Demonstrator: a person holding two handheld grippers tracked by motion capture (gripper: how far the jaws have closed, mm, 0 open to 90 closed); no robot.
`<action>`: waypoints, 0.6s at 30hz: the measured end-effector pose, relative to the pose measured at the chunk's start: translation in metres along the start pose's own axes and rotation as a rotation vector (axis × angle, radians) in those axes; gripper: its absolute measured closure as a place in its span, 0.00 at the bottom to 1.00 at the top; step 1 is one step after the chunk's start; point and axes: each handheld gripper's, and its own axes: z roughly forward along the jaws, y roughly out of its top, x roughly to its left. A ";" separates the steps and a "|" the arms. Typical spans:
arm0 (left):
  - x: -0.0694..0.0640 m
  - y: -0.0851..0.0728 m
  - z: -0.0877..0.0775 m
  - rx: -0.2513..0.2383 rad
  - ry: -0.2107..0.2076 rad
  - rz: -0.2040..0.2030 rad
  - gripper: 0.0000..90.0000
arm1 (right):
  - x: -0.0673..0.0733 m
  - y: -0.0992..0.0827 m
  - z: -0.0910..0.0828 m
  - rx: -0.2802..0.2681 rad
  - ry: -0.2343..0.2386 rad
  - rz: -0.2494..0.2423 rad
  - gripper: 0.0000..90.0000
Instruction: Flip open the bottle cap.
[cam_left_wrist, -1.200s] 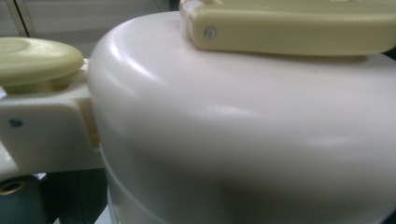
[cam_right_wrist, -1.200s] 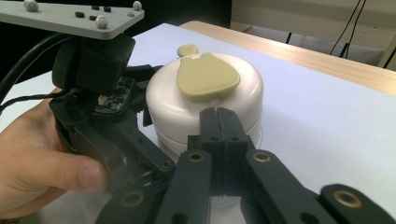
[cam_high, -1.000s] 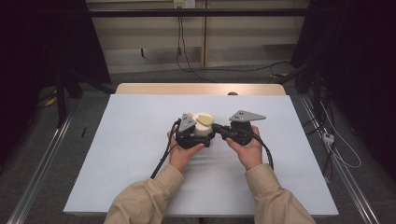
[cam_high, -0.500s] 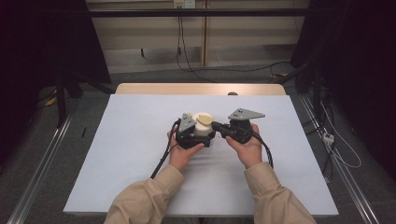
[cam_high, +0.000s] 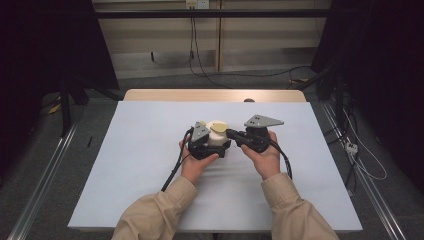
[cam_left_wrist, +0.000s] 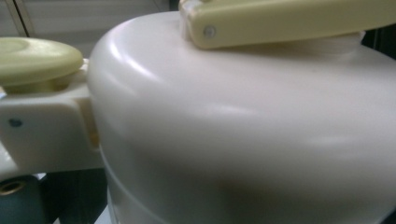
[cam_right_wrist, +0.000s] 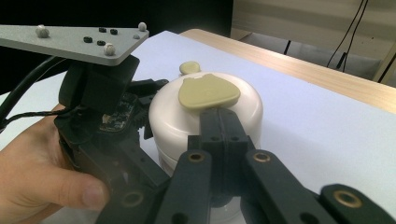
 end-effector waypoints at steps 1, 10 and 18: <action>0.000 0.000 0.000 -0.001 0.000 -0.001 0.06 | 0.000 0.000 0.000 0.000 -0.001 0.000 1.00; 0.000 0.000 0.000 0.001 0.000 0.000 0.06 | 0.002 0.003 0.001 -0.003 -0.003 -0.002 1.00; 0.000 0.000 0.000 0.000 0.000 0.000 0.06 | 0.002 0.005 0.002 0.002 -0.007 -0.009 1.00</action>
